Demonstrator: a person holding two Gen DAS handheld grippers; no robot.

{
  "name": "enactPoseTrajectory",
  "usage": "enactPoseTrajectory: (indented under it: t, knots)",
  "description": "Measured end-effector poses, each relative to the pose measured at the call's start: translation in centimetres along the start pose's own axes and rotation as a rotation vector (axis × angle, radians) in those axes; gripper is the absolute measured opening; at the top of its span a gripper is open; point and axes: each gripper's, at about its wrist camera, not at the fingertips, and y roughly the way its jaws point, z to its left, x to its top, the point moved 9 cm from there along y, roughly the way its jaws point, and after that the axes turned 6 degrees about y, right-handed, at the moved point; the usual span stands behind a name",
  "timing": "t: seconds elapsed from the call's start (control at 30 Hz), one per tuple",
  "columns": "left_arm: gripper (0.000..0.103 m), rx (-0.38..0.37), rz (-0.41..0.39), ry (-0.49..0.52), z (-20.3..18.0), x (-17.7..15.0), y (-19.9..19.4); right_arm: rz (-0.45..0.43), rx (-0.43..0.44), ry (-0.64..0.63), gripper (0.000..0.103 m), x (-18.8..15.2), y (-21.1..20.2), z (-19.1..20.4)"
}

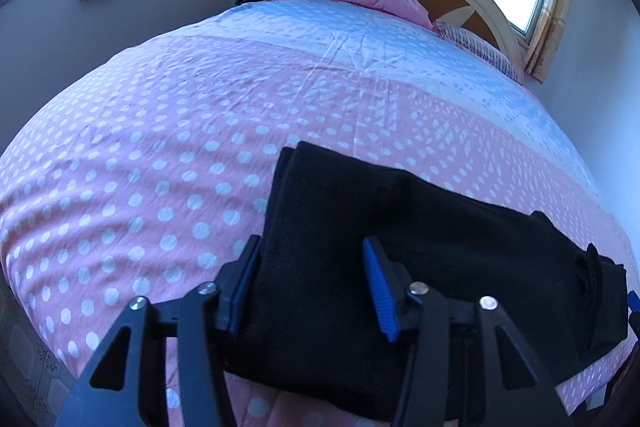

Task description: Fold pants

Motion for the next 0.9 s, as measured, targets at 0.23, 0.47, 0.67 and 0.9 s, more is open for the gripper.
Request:
enactPoseTrajectory:
  t: [0.23, 0.47, 0.67, 0.9]
  knots:
    - [0.035, -0.118, 0.011, -0.052, 0.3, 0.1, 0.3, -0.011, -0.002, 0.008, 0.054, 0.2, -0.1, -0.2]
    - [0.033, -0.104, 0.005, -0.018, 0.0, 0.2, 0.2, -0.018, -0.007, 0.008, 0.054, 0.3, -0.3, -0.3]
    - [0.023, -0.287, -0.025, -0.118, -0.7, 1.2, -1.3, -0.046, -0.049, 0.027, 0.054, 1.3, -1.4, -1.4]
    - [0.023, -0.509, -0.107, -0.124, -7.0, 4.4, -7.0, -0.077, -0.145, 0.111, 0.054, 2.7, -3.6, -4.7]
